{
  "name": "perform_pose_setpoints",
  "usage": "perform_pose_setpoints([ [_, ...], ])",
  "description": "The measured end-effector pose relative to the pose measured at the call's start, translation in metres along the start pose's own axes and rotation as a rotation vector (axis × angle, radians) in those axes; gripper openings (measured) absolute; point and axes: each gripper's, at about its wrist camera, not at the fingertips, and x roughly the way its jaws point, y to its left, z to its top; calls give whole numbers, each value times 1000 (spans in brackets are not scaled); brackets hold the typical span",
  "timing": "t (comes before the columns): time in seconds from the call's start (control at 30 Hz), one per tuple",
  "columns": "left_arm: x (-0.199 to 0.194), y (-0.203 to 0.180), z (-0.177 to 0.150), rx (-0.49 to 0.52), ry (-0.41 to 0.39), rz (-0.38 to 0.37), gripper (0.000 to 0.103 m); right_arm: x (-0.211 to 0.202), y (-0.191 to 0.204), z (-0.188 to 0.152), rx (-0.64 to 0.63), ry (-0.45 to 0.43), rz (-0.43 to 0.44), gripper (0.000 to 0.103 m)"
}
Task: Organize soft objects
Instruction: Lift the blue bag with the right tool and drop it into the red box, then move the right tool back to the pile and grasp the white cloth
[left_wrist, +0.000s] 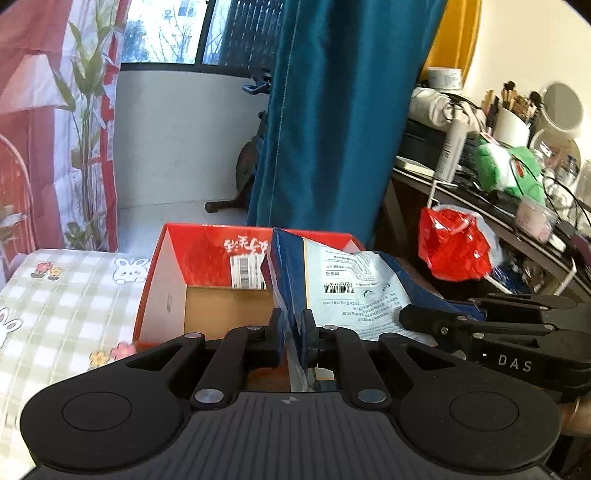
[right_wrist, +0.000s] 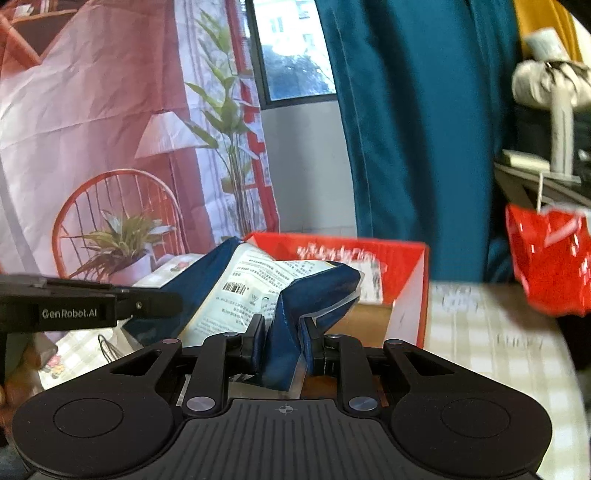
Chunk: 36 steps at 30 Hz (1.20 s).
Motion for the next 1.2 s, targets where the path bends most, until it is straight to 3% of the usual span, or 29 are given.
perform_pose_setpoints([
  [0.13, 30, 5, 19, 36, 6, 12, 10, 26, -16, 19, -20, -1, -9, 19],
  [0.33, 76, 22, 39, -21, 53, 28, 10, 73, -38, 41, -62, 14, -37, 19],
  [0.7, 117, 32, 22, -20, 157, 84, 12, 139, -40, 32, -117, 140, -95, 19],
  [0.8, 117, 35, 19, -23, 176, 87, 26, 144, -41, 26, -108, 168, -108, 20],
  [0.87, 116, 38, 18, -25, 182, 83, 47, 146, -42, 22, -97, 183, -122, 25],
  [0.93, 112, 40, 19, -19, 177, 86, 51, 146, -43, 19, -93, 192, -146, 28],
  [1.2, 76, 42, 17, -48, 192, 68, 52, 119, -40, 15, -56, 168, -173, 32],
])
